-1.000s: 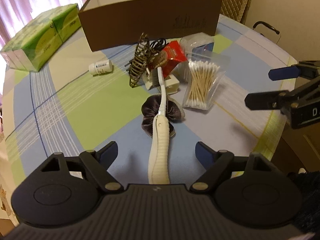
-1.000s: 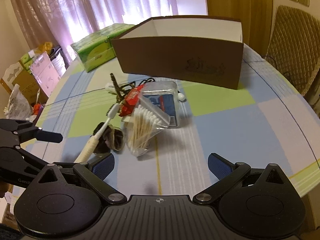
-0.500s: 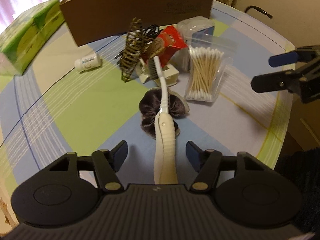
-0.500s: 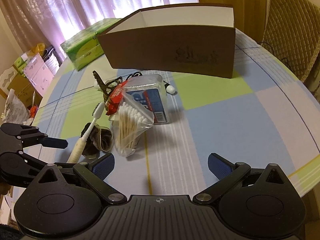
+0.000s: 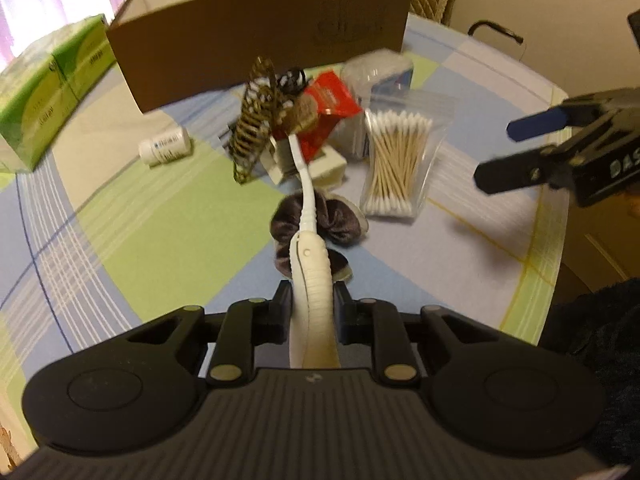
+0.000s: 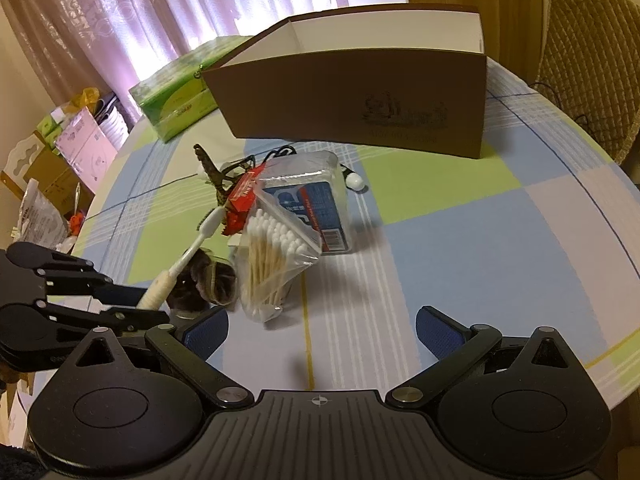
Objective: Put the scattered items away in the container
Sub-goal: 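Grasp the white toothbrush handle with the left gripper while the right gripper grasps the cotton swab bag, then carry toothbrush and swab bag into the brown box and open both grippers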
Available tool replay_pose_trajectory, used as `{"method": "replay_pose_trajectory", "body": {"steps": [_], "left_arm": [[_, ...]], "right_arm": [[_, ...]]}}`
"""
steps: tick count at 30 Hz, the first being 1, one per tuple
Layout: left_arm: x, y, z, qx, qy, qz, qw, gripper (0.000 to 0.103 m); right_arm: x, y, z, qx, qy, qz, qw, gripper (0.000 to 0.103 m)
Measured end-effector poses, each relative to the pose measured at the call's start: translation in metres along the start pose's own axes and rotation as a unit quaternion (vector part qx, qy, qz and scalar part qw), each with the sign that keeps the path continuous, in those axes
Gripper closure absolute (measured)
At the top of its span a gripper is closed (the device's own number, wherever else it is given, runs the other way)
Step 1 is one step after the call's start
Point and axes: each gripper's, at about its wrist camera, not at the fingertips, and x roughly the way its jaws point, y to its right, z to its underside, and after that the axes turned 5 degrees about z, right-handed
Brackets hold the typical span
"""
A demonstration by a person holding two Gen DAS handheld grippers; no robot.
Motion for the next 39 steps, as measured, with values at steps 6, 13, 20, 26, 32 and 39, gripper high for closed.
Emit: {"method": "replay_pose_trajectory", "body": {"steps": [6,13,20,26,32,39], "left_arm": [[-0.017,-0.002,-0.004,-0.004,0.021,-0.012,0.9997,0.086],[-0.027,-0.014,-0.009,-0.028,0.041,-0.033,0.9982,0.086],[-0.021,-0.035,-0.006,-0.074,0.029,-0.056,0.9952,0.086],[-0.019,-0.043,-0.004,-0.097,0.026,-0.071,0.9924,0.086],[-0.017,-0.053,-0.006,-0.122,0.025,-0.08,0.989,0.086],[-0.023,-0.053,-0.011,-0.121,0.033,-0.081,0.9888,0.086]], "right_arm": [[0.008,-0.002,-0.003,0.001,0.001,-0.022,1.0,0.0],[0.022,-0.006,-0.01,0.003,0.003,-0.047,0.999,0.0],[0.041,-0.004,-0.019,0.023,-0.002,-0.058,0.998,0.022],[0.051,-0.003,-0.02,0.023,-0.001,-0.068,0.997,0.043],[0.053,-0.001,-0.018,0.029,-0.018,-0.087,0.996,0.074],[0.026,-0.008,-0.016,-0.013,-0.005,-0.078,0.997,0.076]]}}
